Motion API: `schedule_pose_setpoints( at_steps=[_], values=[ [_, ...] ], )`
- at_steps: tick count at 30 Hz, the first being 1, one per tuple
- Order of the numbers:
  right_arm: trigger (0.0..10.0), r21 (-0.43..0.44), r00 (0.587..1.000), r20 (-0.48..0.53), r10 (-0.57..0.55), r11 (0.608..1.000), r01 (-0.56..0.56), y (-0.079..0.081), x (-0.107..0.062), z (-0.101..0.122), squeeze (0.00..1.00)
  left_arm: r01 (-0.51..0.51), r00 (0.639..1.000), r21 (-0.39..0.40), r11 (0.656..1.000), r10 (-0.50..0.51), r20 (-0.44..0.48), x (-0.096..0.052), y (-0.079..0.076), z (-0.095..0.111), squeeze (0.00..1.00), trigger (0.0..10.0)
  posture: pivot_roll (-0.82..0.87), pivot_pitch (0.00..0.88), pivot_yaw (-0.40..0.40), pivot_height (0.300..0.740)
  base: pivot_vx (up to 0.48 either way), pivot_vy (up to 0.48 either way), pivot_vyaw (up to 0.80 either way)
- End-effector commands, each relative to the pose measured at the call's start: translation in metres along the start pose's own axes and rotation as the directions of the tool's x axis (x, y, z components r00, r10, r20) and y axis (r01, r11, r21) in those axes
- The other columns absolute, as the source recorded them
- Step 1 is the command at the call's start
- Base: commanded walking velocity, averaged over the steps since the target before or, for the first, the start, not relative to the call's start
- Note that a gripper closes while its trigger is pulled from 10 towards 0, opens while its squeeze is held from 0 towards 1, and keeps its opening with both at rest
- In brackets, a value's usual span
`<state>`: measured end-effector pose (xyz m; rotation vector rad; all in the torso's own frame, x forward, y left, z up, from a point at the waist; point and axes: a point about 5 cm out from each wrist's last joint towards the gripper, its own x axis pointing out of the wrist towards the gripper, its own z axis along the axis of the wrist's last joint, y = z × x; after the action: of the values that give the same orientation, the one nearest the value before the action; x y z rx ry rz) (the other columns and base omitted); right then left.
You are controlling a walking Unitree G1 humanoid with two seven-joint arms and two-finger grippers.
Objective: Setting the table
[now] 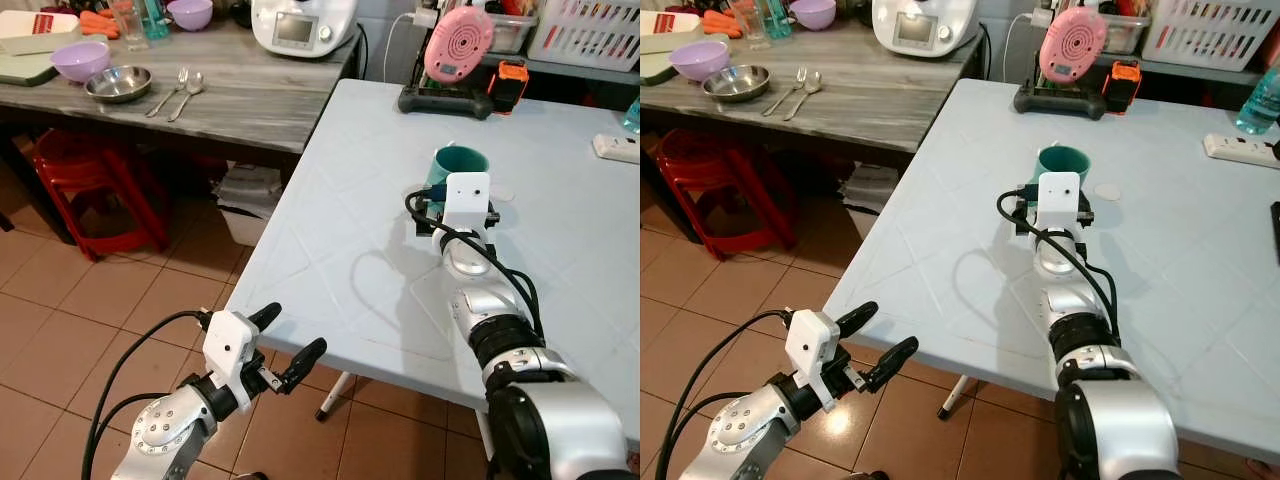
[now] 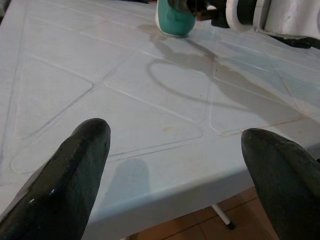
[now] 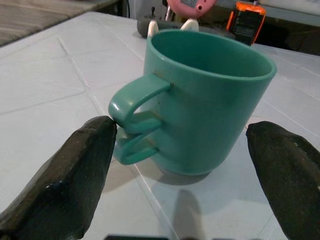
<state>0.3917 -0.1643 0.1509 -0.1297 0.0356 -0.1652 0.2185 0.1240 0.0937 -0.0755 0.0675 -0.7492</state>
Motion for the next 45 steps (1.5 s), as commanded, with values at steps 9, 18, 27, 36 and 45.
schedule_pose_setpoints(
  at_steps=[9, 18, 27, 36, 45],
  values=[
    [10.0, 0.003, 0.998, 0.027, -0.065, 0.998, 0.065, -0.021, 0.006, 0.006, 0.0, 0.003, 1.0, 0.01, 1.0, -0.003, -0.013, -0.003, -0.002, 0.004, 0.0, 10.0, 0.08, 0.149, 0.004, 0.74, 0.0, 0.0, 0.0],
    [10.0, 0.009, 0.987, 0.063, -0.149, 0.989, 0.148, -0.048, 0.001, -0.001, 0.0, 0.003, 1.0, 0.009, 1.0, -0.003, -0.008, 0.002, -0.002, 0.005, 0.0, 10.0, 0.06, 0.139, 0.011, 0.74, 0.0, 0.0, 0.0],
    [10.0, 0.015, 0.991, 0.07, -0.118, 0.993, 0.117, -0.041, -0.005, -0.008, 0.0, 0.012, 1.0, 0.014, 1.0, -0.012, 0.0, 0.01, 0.0, 0.006, 0.0, 10.0, 0.05, 0.123, 0.017, 0.74, 0.0, 0.0, 0.0],
    [10.0, 0.01, 0.996, 0.081, -0.043, 0.999, 0.042, -0.024, 0.001, 0.002, 0.0, 0.0, 1.0, 0.014, 1.0, 0.0, 0.01, 0.013, -0.001, 0.005, 0.0, 10.0, 0.06, 0.121, 0.009, 0.74, 0.0, 0.0, 0.0],
    [0.0, 0.002, 0.993, 0.093, -0.066, 0.998, 0.066, -0.028, 0.006, 0.012, 0.0, -0.02, 1.0, 0.007, 1.0, 0.02, 0.02, 0.013, -0.002, 0.005, 0.0, 10.0, 0.07, 0.122, -0.01, 0.74, 0.0, 0.0, 0.0]
  ],
)
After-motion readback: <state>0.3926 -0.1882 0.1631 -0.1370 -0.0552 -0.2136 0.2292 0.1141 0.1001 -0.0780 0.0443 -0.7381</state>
